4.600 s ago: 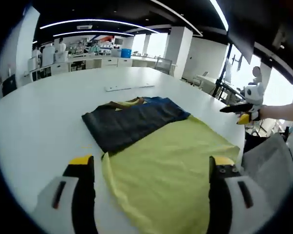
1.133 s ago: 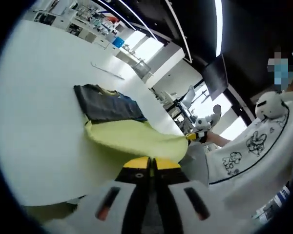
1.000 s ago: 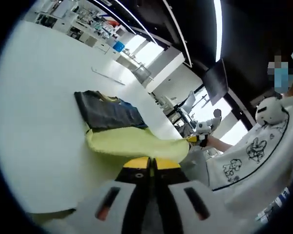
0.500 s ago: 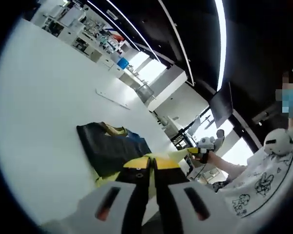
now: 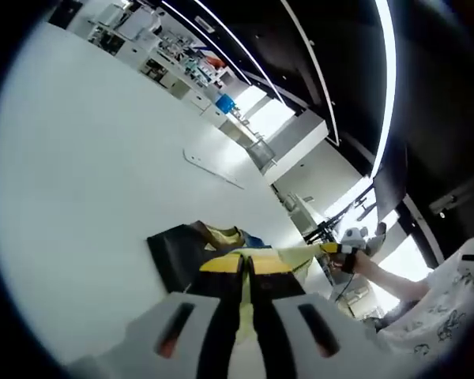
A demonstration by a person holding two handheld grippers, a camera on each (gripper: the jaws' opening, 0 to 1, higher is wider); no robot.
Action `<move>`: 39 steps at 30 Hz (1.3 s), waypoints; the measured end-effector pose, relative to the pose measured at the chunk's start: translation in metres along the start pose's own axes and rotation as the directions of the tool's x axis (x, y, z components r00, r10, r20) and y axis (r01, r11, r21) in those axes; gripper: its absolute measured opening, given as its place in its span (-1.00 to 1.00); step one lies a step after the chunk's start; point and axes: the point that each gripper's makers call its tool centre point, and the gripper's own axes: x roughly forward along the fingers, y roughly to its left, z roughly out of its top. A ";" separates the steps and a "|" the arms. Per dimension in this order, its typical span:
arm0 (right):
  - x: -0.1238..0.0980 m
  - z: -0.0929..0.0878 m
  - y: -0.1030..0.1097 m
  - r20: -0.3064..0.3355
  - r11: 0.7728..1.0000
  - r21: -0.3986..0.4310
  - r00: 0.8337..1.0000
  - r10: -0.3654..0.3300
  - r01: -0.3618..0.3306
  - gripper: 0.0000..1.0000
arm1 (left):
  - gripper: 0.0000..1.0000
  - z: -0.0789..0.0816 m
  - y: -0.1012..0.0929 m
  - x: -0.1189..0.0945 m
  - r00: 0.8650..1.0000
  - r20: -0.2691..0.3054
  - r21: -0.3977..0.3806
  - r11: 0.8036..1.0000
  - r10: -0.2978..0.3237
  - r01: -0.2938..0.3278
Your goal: Fold the garment on the visible template until the final outline fits inside the template.
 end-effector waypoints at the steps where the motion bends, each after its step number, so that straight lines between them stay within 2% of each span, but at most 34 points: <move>1: 0.003 0.000 -0.004 -0.003 1.000 0.007 1.000 -0.013 0.013 -1.00 | -1.00 0.001 0.001 0.003 1.000 0.009 -0.004 1.000 0.011 -0.011; 4: 0.013 0.002 -0.013 -0.003 0.999 0.019 1.000 -0.029 0.029 -1.00 | -1.00 0.009 0.012 0.010 0.999 0.036 -0.028 0.999 0.033 -0.032; 7: 0.021 0.002 -0.021 -0.005 0.998 0.026 0.999 -0.050 0.050 -1.00 | -1.00 0.012 0.028 0.016 0.997 0.040 -0.048 0.996 0.073 -0.071; 13: 0.035 -0.012 -0.043 -0.041 0.993 0.055 0.994 -0.100 0.102 -1.00 | -1.00 -0.005 0.058 0.024 0.987 -0.043 -0.032 0.988 0.152 -0.153; 16: 0.038 -0.016 -0.048 -0.048 0.992 0.072 0.994 -0.101 0.104 -1.00 | -1.00 -0.008 0.067 0.024 0.983 -0.055 -0.030 0.984 0.176 -0.178; 20: 0.040 -0.025 -0.062 -0.077 0.988 0.067 0.988 -0.137 0.143 -1.00 | -1.00 -0.013 0.078 0.025 0.972 -0.078 -0.013 0.974 0.224 -0.225; 26: 0.047 -0.025 -0.069 -0.064 0.983 0.106 0.988 -0.144 0.150 -1.00 | -1.00 -0.019 0.084 0.036 0.959 -0.083 -0.009 0.962 0.271 -0.272; 31: 0.051 -0.029 -0.073 -0.066 0.980 0.110 0.985 -0.160 0.167 -1.00 | -1.00 -0.020 0.099 0.042 0.945 -0.103 -0.010 0.949 0.311 -0.314; 39: 0.054 -0.029 -0.078 -0.060 0.977 0.124 0.984 -0.168 0.174 -1.00 | -1.00 -0.023 0.095 0.046 0.940 -0.113 0.018 0.947 0.321 -0.321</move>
